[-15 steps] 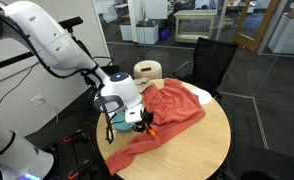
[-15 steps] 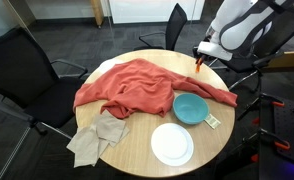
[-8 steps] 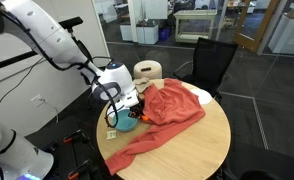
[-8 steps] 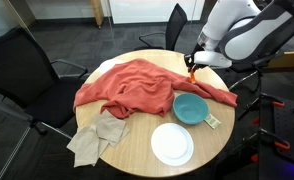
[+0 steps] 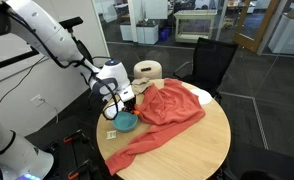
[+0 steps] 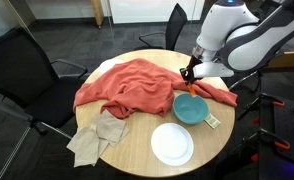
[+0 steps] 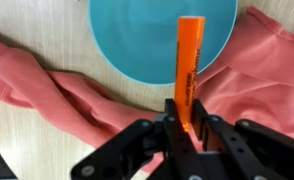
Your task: Put the bowl next to the plate then place the marker in it
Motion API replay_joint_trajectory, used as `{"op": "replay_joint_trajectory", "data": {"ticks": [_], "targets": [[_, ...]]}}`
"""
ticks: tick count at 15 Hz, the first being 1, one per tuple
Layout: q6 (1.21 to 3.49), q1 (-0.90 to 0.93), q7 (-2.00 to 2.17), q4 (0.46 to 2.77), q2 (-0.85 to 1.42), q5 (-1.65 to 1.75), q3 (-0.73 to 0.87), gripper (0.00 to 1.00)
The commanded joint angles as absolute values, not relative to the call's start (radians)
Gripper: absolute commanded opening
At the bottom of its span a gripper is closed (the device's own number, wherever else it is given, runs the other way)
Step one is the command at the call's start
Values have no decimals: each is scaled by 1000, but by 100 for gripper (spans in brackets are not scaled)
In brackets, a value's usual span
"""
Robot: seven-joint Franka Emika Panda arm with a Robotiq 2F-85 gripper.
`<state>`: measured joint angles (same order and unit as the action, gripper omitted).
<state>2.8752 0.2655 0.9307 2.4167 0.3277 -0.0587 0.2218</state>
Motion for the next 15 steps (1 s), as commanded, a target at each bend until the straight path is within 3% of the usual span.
{"op": "replay_joint_trajectory", "data": {"ticks": [1,13,14,15], "targets": [[2830,207,865,2387,341,-67,150,5],[2790,173,755,2309,469,-90,86,5],[2772,176,758,2303,472,-90,89,44],[2761,179,762,2298,475,-87,92,45]]}}
